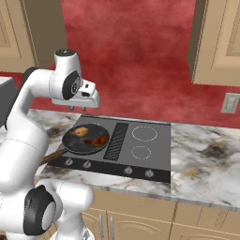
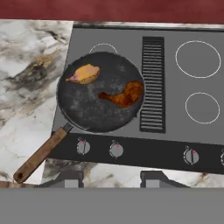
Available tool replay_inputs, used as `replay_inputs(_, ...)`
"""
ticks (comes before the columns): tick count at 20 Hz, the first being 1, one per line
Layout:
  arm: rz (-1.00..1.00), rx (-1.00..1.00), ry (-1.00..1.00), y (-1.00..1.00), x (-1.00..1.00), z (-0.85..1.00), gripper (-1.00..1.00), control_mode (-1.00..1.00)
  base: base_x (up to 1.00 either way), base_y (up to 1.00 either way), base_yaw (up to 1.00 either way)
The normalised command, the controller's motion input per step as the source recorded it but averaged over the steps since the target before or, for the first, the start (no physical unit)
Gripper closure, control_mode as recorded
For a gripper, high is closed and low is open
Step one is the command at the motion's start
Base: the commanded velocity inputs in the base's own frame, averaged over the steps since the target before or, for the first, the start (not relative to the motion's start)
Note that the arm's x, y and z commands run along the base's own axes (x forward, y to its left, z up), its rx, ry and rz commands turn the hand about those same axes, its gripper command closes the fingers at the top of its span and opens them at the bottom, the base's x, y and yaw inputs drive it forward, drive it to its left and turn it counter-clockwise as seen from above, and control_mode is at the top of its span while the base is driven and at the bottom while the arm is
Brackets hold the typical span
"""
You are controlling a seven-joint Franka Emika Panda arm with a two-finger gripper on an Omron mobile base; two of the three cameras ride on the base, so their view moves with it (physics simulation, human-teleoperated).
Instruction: Take the chicken drumsticks from the pan and place one on each plate on the dining counter.
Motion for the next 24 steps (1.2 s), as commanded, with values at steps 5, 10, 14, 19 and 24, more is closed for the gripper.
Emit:
replay_inputs(5,0.00,0.00,0.01,-0.02,-0.08,-0.05,-1.00,-1.00,0.00,0.00,0.00)
replay_inputs(10,0.00,0.01,0.12,0.01,-0.28,-0.47,-1.00,-1.00,0.00,0.00,0.00)
replay_inputs(14,-0.14,0.00,0.02,0.01,0.05,-0.62,-1.00,-1.00,0.00,0.00,0.00)
replay_inputs(19,-0.38,0.02,0.03,0.10,0.47,-0.46,-1.00,-1.00,0.00,0.00,0.00)
replay_inputs(24,-0.50,0.01,0.07,0.02,0.58,-0.35,-1.00,-1.00,0.00,0.00,0.00)
